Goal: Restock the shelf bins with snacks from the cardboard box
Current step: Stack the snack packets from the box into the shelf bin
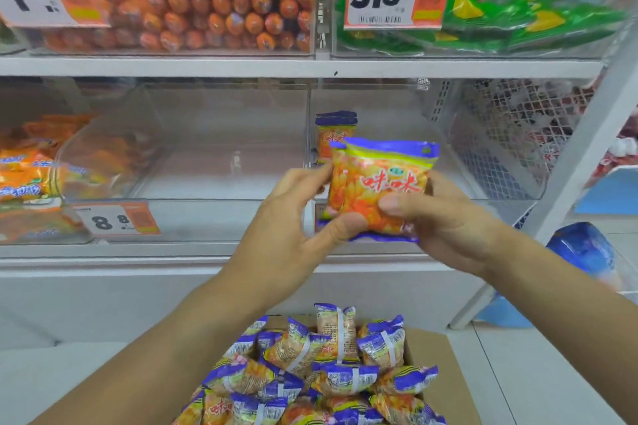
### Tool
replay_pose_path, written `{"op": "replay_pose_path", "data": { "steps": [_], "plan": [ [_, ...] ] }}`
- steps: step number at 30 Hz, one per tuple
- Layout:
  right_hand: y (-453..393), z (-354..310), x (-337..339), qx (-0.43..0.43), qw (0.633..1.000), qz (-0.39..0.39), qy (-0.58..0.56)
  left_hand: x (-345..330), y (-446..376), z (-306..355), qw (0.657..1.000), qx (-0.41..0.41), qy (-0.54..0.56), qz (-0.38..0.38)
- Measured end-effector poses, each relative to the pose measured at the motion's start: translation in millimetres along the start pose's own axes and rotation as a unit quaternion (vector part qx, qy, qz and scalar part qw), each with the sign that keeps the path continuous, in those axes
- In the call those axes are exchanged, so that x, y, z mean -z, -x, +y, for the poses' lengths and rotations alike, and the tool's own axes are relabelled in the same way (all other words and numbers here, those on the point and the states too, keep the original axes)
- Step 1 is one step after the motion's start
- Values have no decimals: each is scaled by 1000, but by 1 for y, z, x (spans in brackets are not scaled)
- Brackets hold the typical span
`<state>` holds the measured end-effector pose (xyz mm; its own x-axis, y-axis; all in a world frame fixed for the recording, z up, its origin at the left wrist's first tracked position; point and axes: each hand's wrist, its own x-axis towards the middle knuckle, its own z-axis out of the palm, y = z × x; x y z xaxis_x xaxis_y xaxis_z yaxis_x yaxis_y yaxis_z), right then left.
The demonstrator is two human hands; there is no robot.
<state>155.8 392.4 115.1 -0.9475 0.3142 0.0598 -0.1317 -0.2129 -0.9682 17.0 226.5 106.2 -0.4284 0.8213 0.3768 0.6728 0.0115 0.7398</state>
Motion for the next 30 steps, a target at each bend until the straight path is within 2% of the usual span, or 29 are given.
{"op": "replay_pose_path", "data": {
  "steps": [5, 9, 15, 19, 21, 25, 30],
  "plan": [
    [-41, -11, 27, 51, 986, 133, 89, -7, -19, -24, 988, 15, -145, 42],
    [-80, -10, 58, 2, 943, 229, 244, -24, -30, -41, 984, 36, -175, 11],
    [-132, 13, 81, -116, 942, 157, 275, -42, -33, -59, 971, 16, -216, 100],
    [-157, 31, 74, -172, 938, 109, 279, -45, -34, -61, 973, 30, -188, 131],
    [-162, 31, 66, -161, 937, 120, 284, -46, -36, -62, 972, 24, -187, 141],
    [-167, 39, 63, -114, 928, 194, 297, -46, -36, -68, 971, 19, -188, 147],
    [-165, 40, 63, -118, 926, 226, 280, -47, -36, -67, 971, 23, -190, 142]
  ]
}}
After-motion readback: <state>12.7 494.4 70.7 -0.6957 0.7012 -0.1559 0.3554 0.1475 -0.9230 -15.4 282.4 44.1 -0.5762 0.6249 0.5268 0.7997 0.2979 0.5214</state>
